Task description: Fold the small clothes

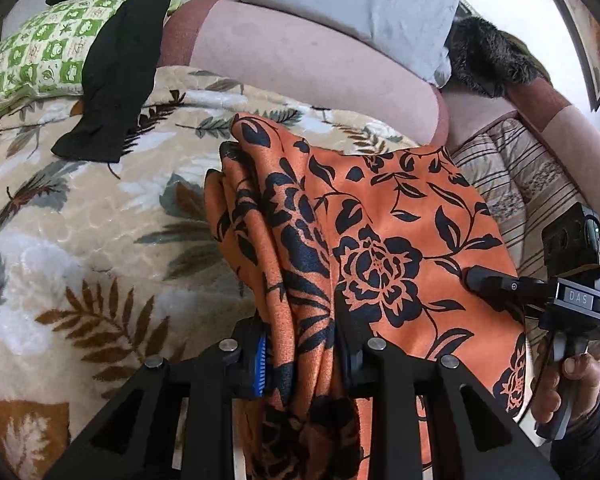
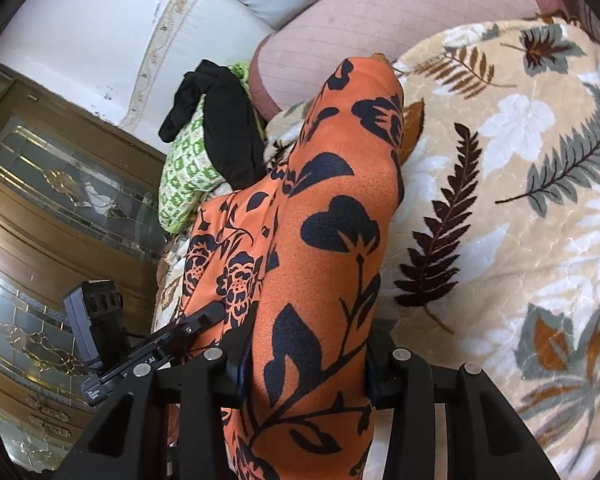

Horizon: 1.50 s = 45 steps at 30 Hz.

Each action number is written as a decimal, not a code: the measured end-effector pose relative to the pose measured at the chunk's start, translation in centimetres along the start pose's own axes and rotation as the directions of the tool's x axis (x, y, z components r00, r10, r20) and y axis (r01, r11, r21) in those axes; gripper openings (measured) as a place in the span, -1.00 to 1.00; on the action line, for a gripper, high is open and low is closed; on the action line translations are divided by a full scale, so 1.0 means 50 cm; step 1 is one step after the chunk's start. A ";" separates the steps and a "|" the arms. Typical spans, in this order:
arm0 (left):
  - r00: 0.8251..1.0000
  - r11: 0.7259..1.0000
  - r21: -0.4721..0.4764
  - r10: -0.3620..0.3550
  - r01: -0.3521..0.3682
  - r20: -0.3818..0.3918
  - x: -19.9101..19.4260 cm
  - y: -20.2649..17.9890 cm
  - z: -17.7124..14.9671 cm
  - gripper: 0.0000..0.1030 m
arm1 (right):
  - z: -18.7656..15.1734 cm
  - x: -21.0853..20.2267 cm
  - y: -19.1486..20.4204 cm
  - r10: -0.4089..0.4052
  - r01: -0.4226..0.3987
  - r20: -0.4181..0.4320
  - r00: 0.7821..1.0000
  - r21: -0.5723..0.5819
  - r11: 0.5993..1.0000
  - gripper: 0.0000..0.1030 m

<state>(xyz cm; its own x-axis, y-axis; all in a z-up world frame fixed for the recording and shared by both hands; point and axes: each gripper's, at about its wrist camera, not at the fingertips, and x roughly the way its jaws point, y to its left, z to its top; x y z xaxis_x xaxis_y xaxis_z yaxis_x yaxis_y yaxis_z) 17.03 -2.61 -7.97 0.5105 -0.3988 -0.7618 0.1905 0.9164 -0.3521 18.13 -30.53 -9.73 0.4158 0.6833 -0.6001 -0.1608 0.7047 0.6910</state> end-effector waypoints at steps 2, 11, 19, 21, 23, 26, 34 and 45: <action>1.000 1.000 -0.017 0.010 -0.010 -0.017 0.027 0.010 -0.005 -0.45 | 0.001 0.022 -0.024 -0.002 0.002 -0.007 1.000 0.021 1.000 -0.14; 0.998 0.995 -0.083 0.049 -0.052 -0.037 0.073 0.085 -0.039 0.34 | -0.031 0.087 -0.135 -0.142 0.143 -0.022 0.990 0.078 0.987 0.27; 0.993 0.987 0.159 0.016 -0.034 0.117 -0.043 -0.001 -0.093 0.31 | -0.037 -0.032 -0.021 -0.125 0.133 0.188 0.974 -0.029 0.991 0.32; 0.996 0.980 0.197 -0.003 -0.015 0.092 -0.017 -0.010 -0.112 0.32 | -0.048 -0.011 -0.010 0.008 -0.004 0.138 0.990 -0.026 1.000 0.34; 0.997 0.983 0.166 0.082 -0.083 0.011 0.034 0.014 -0.119 0.31 | -0.061 0.038 -0.030 0.082 -0.082 0.046 0.996 0.010 0.997 0.37; 0.995 0.998 0.037 0.059 -0.056 -0.080 0.065 0.067 -0.120 0.33 | -0.066 0.073 -0.094 0.098 -0.098 0.005 0.995 0.143 0.985 0.35; 0.985 0.979 0.121 0.167 -0.161 -0.038 0.077 0.047 -0.091 0.49 | 0.030 0.090 -0.076 0.090 -0.096 0.060 0.994 0.113 0.989 0.41; 0.962 0.964 0.051 0.254 -0.260 0.104 -0.091 0.015 -0.118 0.58 | -0.065 -0.027 0.061 -0.108 0.116 0.130 0.986 -0.049 0.992 0.56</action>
<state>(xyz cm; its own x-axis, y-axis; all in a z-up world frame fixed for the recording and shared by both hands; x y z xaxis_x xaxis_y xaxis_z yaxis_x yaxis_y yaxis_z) 9.89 -0.32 -7.96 0.6264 -0.1474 -0.7655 0.0940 0.9891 -0.1135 14.18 -28.66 -8.11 0.5438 0.5722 -0.6139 -0.1553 0.7875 0.5964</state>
